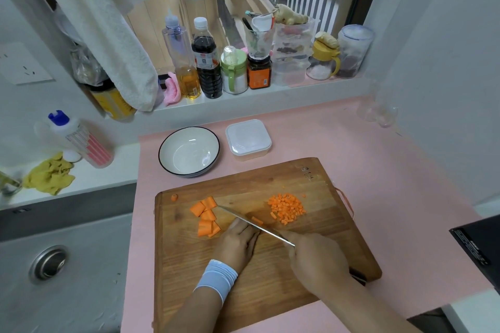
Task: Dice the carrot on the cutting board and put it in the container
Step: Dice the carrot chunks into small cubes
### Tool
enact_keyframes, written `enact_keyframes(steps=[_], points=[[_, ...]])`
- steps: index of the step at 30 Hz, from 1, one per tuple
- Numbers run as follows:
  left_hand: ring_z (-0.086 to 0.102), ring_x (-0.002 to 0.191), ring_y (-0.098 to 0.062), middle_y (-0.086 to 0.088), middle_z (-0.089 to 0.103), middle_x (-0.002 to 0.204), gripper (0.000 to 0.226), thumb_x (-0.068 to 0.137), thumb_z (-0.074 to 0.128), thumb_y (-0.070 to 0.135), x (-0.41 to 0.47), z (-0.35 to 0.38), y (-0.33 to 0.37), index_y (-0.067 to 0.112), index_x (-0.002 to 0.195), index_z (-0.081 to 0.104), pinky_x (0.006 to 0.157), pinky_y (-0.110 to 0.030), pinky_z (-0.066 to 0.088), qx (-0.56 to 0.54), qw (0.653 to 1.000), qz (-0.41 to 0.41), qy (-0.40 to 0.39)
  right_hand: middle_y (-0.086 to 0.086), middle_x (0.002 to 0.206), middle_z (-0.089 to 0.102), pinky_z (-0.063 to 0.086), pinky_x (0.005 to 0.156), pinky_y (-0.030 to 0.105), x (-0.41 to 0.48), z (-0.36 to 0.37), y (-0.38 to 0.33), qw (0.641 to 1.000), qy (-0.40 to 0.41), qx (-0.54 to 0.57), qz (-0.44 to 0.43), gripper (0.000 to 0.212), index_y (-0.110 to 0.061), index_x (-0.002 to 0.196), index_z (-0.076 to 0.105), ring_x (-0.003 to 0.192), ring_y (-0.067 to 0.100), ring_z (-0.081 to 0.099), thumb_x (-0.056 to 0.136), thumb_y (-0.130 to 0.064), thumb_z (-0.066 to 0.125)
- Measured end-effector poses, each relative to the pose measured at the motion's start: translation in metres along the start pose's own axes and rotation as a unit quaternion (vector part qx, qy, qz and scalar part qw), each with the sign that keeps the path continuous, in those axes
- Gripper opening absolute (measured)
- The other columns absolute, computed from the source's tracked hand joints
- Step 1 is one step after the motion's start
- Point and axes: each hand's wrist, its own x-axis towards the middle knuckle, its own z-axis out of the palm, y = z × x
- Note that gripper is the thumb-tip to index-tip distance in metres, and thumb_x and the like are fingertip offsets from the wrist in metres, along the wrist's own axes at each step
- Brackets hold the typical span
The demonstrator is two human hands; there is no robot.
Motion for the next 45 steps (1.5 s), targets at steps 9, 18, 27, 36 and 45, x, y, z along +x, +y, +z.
enact_keyframes(steps=[9,18,27,36,45], points=[[0.061,0.096,-0.018,-0.002,0.066,0.098,0.008,0.089,0.066,0.007,0.001,0.001,-0.001,0.010,0.094,0.072,0.090,-0.022,0.049,-0.002,1.000,0.001,-0.006,-0.007,0.100,0.071,0.044,0.073,0.024,0.006,0.003,0.008,1.000,-0.011,0.002,0.004,0.034,-0.034,0.119,0.066,0.092,0.012,0.066,0.102,-0.040,0.038],[0.058,0.092,-0.015,0.000,0.063,0.093,0.007,0.090,0.065,0.006,0.003,0.000,0.000,0.010,0.091,0.071,0.085,-0.022,0.049,-0.006,1.000,0.000,-0.014,-0.010,0.068,0.052,0.038,0.064,0.028,0.031,-0.005,0.007,0.992,-0.084,0.081,0.043,0.022,-0.031,0.087,0.059,0.068,0.014,0.053,0.103,-0.037,0.044],[0.059,0.092,-0.015,0.000,0.063,0.093,0.007,0.090,0.065,0.006,0.002,0.000,0.000,0.010,0.091,0.071,0.083,-0.024,0.050,-0.008,1.000,-0.003,-0.010,-0.011,0.074,0.058,0.042,0.064,0.028,0.028,-0.006,0.006,0.993,-0.074,0.087,0.024,0.027,-0.030,0.104,0.067,0.074,0.015,0.060,0.104,-0.039,0.042],[0.058,0.089,-0.015,-0.001,0.064,0.089,0.006,0.090,0.067,0.009,0.001,0.002,0.001,0.008,0.089,0.073,0.086,-0.017,0.047,0.004,1.000,0.002,0.008,-0.005,0.095,0.070,0.039,0.067,0.027,0.011,0.000,0.007,0.999,-0.035,0.016,0.012,0.029,-0.029,0.105,0.066,0.089,0.016,0.067,0.102,-0.042,0.041],[0.059,0.091,-0.016,-0.002,0.065,0.091,0.007,0.091,0.066,0.009,0.002,0.004,-0.001,0.008,0.089,0.072,0.085,-0.021,0.049,-0.002,1.000,0.001,0.007,-0.009,0.083,0.060,0.039,0.063,0.026,0.020,0.001,0.007,0.997,-0.065,0.037,0.030,0.023,-0.027,0.099,0.065,0.074,0.012,0.056,0.102,-0.038,0.045]])
